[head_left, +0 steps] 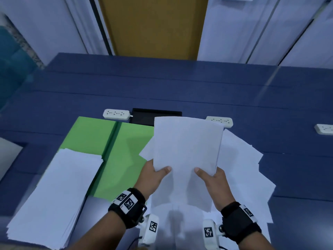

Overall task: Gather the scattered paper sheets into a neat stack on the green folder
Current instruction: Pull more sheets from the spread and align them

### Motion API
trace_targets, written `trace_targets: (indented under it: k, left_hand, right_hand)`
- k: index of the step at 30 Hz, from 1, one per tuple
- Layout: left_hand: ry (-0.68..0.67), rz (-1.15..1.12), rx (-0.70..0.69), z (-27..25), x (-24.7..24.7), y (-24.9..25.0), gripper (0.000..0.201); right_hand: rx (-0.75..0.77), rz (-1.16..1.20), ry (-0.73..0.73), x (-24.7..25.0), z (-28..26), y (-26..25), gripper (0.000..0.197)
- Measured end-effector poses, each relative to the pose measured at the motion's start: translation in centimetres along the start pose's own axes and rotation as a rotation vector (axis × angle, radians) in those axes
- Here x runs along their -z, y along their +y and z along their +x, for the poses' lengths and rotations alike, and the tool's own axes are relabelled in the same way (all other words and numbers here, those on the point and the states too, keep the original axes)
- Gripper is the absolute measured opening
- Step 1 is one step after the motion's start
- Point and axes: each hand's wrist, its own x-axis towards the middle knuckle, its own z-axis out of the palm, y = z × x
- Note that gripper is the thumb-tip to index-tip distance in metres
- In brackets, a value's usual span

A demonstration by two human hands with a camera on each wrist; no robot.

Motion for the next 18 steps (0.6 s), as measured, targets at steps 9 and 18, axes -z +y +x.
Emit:
trace_targets:
  k: [9,18]
  left_hand:
    - [0.093,-0.010,0.025,-1.5,11.5,-0.8,0.029]
    - [0.205,0.075,0.039,-2.4,25.3,-3.8,0.034]
  right_hand:
    - [0.025,-0.120,-0.144,-10.5,-0.4,0.6,0.027]
    - [0.122,-0.387,-0.146,-21.5,-1.3,3.1,0.067]
